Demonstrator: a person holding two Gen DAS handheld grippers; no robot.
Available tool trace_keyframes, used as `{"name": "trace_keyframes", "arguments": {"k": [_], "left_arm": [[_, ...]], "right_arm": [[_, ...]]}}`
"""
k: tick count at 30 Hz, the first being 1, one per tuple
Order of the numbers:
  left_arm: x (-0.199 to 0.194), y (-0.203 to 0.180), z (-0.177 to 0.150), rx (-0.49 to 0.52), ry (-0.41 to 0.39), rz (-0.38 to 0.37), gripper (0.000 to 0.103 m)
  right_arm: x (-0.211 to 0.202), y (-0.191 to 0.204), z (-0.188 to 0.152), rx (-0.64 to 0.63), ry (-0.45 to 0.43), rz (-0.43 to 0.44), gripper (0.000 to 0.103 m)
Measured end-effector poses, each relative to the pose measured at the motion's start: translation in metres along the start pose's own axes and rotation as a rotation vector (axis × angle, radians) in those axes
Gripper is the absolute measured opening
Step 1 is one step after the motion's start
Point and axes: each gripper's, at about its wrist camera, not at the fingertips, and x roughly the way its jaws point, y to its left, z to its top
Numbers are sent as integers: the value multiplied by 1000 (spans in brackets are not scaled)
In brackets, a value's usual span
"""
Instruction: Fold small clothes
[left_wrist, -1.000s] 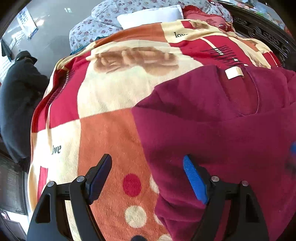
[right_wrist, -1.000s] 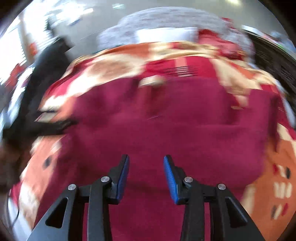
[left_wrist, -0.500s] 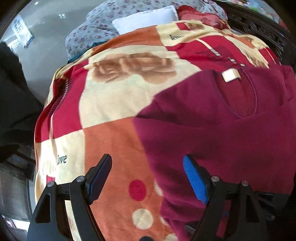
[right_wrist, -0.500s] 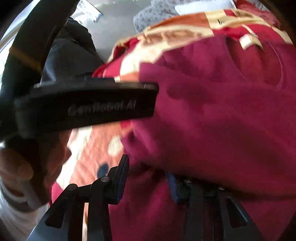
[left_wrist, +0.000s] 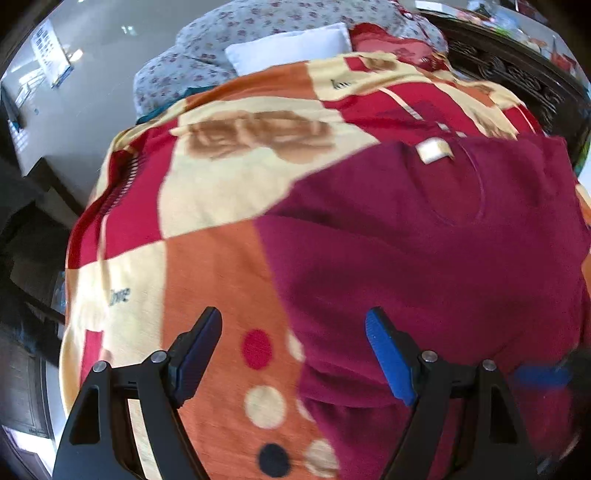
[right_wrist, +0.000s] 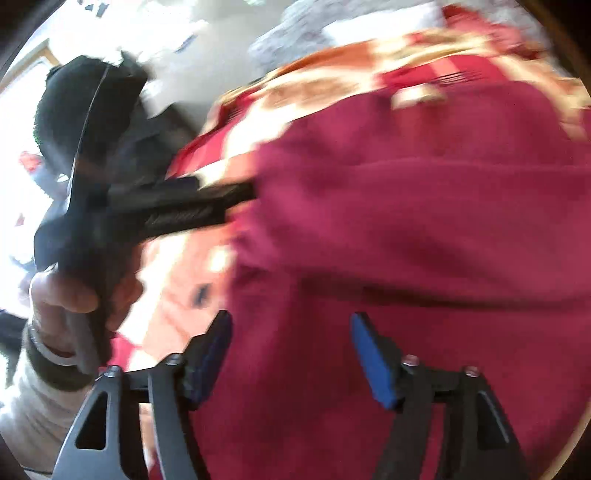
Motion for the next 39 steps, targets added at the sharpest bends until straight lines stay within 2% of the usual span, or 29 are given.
{"name": "trace_keyframes", "arguments": {"k": [3,4,6,7,10,11,13,16,18,21,23,24,26,27,30,36,39], "left_arm": [[14,-15,-9,-4,35,-18,80],[21,-19,-11,-5,56,-22,80],[32,-26,-17,-7,95,-22,80],[33,-28,-19,-11,96,-17,80],[25,-31,-17,-16,83,-17,80],[20,-32,-15,-21,73,-26,80],[12,-35,-11,-25,47,-33,80],[8,-47,-6,-21,37,-57,80],[12,-55,-3,-16,51,-78,80],[19,-64,-4,-5,75,-91,80],[22,-68,-4,8,84,-79,80],[24,-69,-5,13,88,-74,80],[26,-68,-6,12,94,-72,80],[27,-67,-6,10,95,-73,80],[27,-63,-5,1,91,-78,80],[25,-53,-6,-25,77,-102,80],[20,-52,-9,-31,70,-112,80]], "right_arm": [[-13,-37,-11,47,28,-173,74],[-14,-49,-15,71,39,-176,71],[-37,-64,-18,120,16,-75,70],[-50,-71,-17,141,-7,-58,72],[-97,-105,-1,230,-164,-39,72],[-110,-118,3,271,-203,-68,72],[-133,-155,15,349,-270,-220,72],[-150,-206,31,391,-323,-445,72],[-150,-235,43,410,-311,-484,72],[-125,-264,64,371,-252,-545,72],[-115,-280,71,355,-261,-615,70],[-108,-286,76,350,-273,-626,65],[-95,-300,86,338,-276,-598,8],[-95,-308,86,347,-278,-597,8],[-124,-307,76,368,-391,-589,7],[-237,-279,39,296,-566,-808,7],[-272,-274,29,296,-604,-867,7]]}}
